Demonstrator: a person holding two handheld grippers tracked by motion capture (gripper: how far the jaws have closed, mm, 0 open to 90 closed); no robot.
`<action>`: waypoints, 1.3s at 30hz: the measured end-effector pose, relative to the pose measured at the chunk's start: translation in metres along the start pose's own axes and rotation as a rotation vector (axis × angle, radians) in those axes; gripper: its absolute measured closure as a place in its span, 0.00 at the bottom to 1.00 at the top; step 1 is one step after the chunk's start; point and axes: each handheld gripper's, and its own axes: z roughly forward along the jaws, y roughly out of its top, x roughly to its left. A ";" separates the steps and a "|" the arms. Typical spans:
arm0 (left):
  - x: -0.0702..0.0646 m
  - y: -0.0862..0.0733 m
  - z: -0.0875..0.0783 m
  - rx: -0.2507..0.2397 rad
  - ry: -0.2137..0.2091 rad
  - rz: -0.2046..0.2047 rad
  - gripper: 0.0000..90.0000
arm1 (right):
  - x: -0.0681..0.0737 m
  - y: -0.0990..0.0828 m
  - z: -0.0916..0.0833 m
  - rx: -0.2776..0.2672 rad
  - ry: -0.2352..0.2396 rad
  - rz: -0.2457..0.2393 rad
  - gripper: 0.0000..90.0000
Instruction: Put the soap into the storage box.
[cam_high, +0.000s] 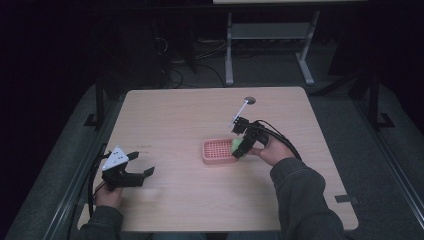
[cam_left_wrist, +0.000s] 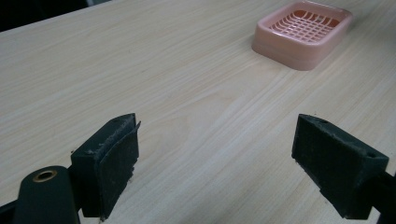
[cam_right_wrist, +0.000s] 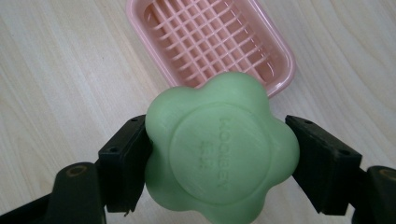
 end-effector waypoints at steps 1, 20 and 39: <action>0.000 0.000 0.000 -0.001 0.000 0.001 0.16 | 0.000 0.002 0.000 0.003 0.001 -0.003 0.28; 0.001 0.000 0.000 -0.007 0.004 -0.001 0.16 | 0.001 0.033 0.005 -0.006 0.022 -0.030 0.28; 0.001 0.001 0.000 -0.011 0.003 -0.001 0.16 | 0.002 0.050 0.028 0.014 0.035 -0.031 0.28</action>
